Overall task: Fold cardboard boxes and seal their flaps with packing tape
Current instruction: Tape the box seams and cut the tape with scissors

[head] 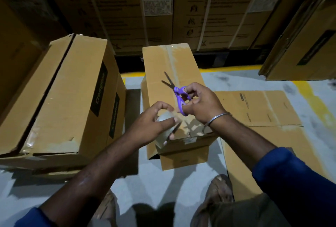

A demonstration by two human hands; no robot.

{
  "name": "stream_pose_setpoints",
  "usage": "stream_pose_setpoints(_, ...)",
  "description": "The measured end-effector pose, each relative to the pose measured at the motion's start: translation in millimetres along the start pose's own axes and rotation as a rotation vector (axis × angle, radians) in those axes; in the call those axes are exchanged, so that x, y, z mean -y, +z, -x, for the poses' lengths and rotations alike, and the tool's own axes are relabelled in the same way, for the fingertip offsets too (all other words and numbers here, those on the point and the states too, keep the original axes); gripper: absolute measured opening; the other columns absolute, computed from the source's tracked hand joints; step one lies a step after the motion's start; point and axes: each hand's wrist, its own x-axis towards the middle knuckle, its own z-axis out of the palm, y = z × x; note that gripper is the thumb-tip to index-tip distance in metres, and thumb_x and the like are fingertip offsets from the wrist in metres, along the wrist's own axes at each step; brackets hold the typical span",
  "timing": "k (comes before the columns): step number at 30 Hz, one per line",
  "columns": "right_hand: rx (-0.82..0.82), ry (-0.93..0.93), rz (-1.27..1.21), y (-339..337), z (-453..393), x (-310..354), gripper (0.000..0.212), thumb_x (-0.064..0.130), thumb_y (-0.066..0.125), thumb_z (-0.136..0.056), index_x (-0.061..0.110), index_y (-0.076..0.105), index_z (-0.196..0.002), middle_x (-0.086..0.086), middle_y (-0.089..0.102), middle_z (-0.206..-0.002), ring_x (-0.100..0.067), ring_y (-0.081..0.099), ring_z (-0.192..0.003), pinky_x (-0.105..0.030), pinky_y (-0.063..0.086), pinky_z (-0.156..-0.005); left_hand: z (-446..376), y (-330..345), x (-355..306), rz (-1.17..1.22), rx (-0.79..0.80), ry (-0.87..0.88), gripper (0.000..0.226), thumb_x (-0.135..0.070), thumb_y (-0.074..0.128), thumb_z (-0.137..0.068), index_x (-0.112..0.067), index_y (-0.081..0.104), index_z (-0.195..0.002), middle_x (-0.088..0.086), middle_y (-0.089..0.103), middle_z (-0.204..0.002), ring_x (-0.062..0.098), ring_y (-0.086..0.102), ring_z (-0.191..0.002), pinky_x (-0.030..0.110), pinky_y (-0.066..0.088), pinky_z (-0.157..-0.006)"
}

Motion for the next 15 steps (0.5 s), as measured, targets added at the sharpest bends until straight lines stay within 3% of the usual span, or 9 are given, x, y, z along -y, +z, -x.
stream_pose_setpoints(1,-0.002,0.015,-0.025,-7,-4,-3,0.038,-0.003,0.079,-0.066,0.026,0.064,-0.087,0.007,0.064,-0.084,-0.016,0.060,-0.062,-0.042,0.061,-0.069,-2,-3,0,-0.023,-0.008,0.015,0.049,-0.044,0.080,-0.087,-0.035,0.057,-0.128,0.009,0.077,-0.106,0.027,0.076,-0.092,0.061,0.059,-0.088)
stream_pose_setpoints(3,-0.005,0.048,-0.079,-19,-7,-10,0.041,-0.011,0.082,-0.066,0.021,0.063,-0.083,0.003,0.062,-0.078,-0.014,0.058,-0.061,-0.035,0.058,-0.064,-4,-7,-2,-0.103,-0.004,0.051,0.078,-0.064,0.083,-0.070,-0.045,0.053,-0.139,-0.015,0.068,-0.125,0.004,0.070,-0.107,0.049,0.058,-0.097)
stream_pose_setpoints(5,-0.012,0.089,-0.142,-29,-7,-15,0.039,-0.019,0.079,-0.070,0.013,0.063,-0.084,-0.005,0.063,-0.076,-0.014,0.061,-0.061,-0.030,0.056,-0.064,-5,-9,-2,-0.081,0.040,0.056,0.089,-0.066,0.088,-0.063,-0.044,0.052,-0.142,-0.012,0.067,-0.130,0.007,0.067,-0.116,0.047,0.057,-0.099)
stream_pose_setpoints(8,-0.086,0.149,-0.248,-44,-7,-24,0.031,-0.021,0.075,-0.075,0.003,0.064,-0.091,-0.008,0.069,-0.076,-0.017,0.073,-0.064,-0.033,0.063,-0.070,-2,-14,-1,-0.130,0.064,0.034,0.079,-0.058,0.094,-0.063,-0.035,0.062,-0.132,-0.001,0.073,-0.118,0.023,0.072,-0.107,0.046,0.061,-0.090)
stream_pose_setpoints(11,-0.215,0.234,-0.287,-71,-9,-41,0.028,-0.019,0.075,-0.075,0.001,0.065,-0.091,-0.017,0.072,-0.083,-0.024,0.075,-0.069,-0.033,0.064,-0.073,3,-28,6,-0.223,0.120,0.016,0.062,-0.047,0.093,-0.070,-0.027,0.067,-0.122,-0.001,0.075,-0.115,0.019,0.073,-0.102,0.045,0.062,-0.086)
stream_pose_setpoints(13,-0.290,0.292,-0.241,-97,-10,-62,0.025,-0.013,0.080,-0.069,0.004,0.068,-0.083,-0.021,0.071,-0.087,-0.035,0.075,-0.079,-0.041,0.063,-0.080,7,-42,14,-0.324,0.140,-0.013,0.061,-0.043,0.089,-0.075,-0.033,0.063,-0.128,-0.011,0.066,-0.128,0.009,0.064,-0.111,0.032,0.058,-0.083)
stream_pose_setpoints(15,-0.365,0.377,-0.104,-125,-8,-87,0.024,-0.007,0.085,-0.066,0.009,0.069,-0.074,-0.020,0.071,-0.088,-0.038,0.071,-0.085,-0.046,0.060,-0.084,10,-57,27,-0.505,0.127,-0.055,0.056,-0.042,0.085,-0.081,-0.038,0.059,-0.130,-0.019,0.057,-0.126,0.001,0.057,-0.106,0.020,0.049,-0.073)
